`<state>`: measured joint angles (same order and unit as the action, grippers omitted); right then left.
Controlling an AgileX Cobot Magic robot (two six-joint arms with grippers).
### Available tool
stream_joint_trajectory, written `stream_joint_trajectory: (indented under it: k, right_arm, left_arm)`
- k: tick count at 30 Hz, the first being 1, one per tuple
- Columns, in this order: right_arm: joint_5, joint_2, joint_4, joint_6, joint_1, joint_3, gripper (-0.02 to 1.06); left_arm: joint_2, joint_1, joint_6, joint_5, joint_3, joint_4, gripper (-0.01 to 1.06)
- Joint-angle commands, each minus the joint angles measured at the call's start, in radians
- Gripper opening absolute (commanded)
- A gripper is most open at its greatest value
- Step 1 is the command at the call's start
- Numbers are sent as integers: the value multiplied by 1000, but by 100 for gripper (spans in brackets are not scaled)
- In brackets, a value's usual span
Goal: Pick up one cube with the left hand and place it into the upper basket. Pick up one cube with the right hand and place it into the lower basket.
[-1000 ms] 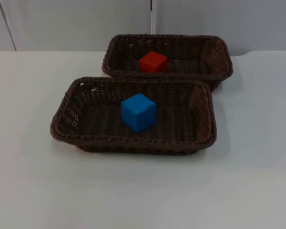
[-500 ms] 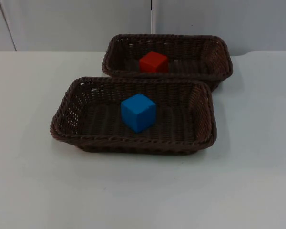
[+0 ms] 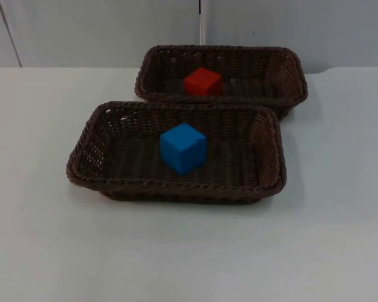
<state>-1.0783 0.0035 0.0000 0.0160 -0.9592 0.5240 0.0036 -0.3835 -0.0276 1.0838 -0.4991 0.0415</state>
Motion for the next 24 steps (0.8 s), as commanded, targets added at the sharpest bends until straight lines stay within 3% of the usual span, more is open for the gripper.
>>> stream_joint_trajectory:
  k: [1, 24]
  right_arm:
    - [0, -4, 0, 1, -5, -8, 105]
    - [0, -4, 0, 2, -2, -8, 105]
  left_arm:
    - [-4, 1, 0, -9, 5, 3, 105]
    - [-4, 1, 0, -9, 5, 3, 105]
